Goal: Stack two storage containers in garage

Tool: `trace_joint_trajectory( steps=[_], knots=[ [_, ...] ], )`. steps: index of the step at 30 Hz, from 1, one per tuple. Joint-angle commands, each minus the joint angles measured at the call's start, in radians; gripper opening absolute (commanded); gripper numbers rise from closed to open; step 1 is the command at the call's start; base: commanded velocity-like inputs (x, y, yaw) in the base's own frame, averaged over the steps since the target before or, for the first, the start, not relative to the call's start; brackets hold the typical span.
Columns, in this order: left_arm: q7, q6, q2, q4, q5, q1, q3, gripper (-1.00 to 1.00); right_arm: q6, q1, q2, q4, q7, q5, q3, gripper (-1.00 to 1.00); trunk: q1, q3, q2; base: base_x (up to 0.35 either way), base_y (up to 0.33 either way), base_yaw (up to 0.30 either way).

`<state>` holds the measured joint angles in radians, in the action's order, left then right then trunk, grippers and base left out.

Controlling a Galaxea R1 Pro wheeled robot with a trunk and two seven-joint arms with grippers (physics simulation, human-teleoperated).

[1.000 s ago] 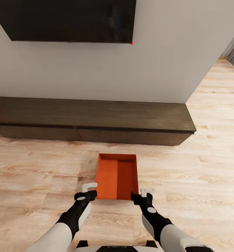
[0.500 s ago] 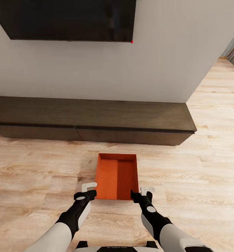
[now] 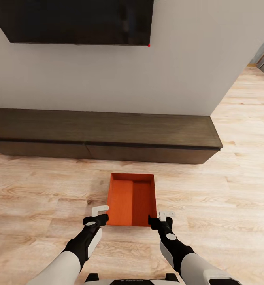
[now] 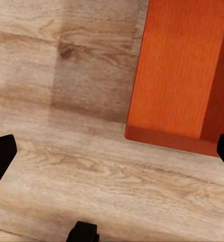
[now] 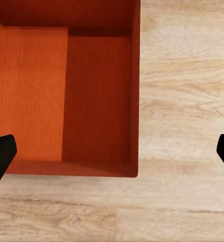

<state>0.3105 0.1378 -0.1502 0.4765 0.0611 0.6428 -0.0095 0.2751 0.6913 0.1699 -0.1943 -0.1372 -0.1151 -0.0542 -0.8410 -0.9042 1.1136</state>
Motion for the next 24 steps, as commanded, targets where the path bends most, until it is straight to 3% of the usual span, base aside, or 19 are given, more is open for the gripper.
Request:
trace_joint_trajectory(
  steps=[1, 24],
  knots=[
    [0.004, 0.005, 0.0, 0.002, 0.006, 0.0, -0.001, 1.0, 0.003, 0.001, 0.001, 0.001, -0.004, -0.011, -0.006, 1.0, -0.004, -0.004, 0.008, 0.0, 0.0, 0.0],
    [0.004, 0.005, 0.0, 0.005, 0.005, 0.0, -0.003, 1.0, 0.004, 0.001, -0.001, 0.001, -0.004, -0.009, -0.005, 1.0, -0.092, -0.076, 0.169, 0.0, 0.0, 0.0]
  ],
)
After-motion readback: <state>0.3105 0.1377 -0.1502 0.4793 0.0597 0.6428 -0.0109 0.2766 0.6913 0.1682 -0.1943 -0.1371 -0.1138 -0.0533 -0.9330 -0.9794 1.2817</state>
